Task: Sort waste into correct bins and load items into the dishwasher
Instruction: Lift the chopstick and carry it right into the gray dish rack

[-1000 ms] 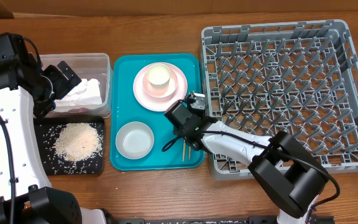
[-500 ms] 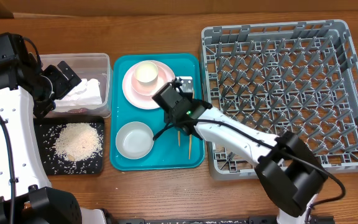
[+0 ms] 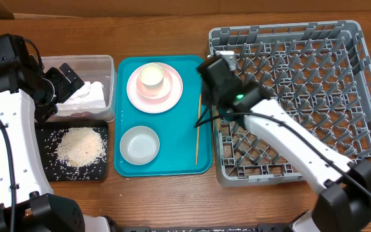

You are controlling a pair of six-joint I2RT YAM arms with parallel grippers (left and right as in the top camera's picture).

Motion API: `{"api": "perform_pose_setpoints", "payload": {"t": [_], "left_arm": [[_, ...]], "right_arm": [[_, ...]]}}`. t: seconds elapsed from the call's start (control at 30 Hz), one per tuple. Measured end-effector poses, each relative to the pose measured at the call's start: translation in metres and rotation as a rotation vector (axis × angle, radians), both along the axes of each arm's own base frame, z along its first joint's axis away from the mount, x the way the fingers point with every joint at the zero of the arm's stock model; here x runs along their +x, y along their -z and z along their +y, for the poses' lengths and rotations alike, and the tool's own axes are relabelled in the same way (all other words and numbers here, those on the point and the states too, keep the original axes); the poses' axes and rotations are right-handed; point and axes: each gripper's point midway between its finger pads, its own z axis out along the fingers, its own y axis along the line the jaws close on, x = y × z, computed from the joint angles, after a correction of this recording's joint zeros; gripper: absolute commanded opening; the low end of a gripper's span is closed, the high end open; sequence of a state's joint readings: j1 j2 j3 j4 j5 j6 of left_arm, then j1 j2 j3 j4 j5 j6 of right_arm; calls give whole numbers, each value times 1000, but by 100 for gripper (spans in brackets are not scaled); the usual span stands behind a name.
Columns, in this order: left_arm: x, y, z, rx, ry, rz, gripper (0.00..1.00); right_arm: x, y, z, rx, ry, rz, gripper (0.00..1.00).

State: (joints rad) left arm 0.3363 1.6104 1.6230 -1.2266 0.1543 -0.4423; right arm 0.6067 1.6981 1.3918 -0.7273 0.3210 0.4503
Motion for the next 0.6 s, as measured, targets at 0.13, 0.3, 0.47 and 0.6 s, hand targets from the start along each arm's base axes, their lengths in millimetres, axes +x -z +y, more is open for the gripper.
{"api": "perform_pose_setpoints", "payload": {"t": [0.13,0.3,0.47,0.6], "left_arm": [[0,0,0,0,0,0,100],[0,0,0,0,0,0,100],[0,0,0,0,0,0,100],[0,0,0,0,0,0,100]], "right_arm": [[3,-4,-26,-53,-2,18,4],[5,6,-75,-147,23,93,4],[7,21,-90,-167,33,147,4],[7,36,-88,-174,23,184,4]]}}
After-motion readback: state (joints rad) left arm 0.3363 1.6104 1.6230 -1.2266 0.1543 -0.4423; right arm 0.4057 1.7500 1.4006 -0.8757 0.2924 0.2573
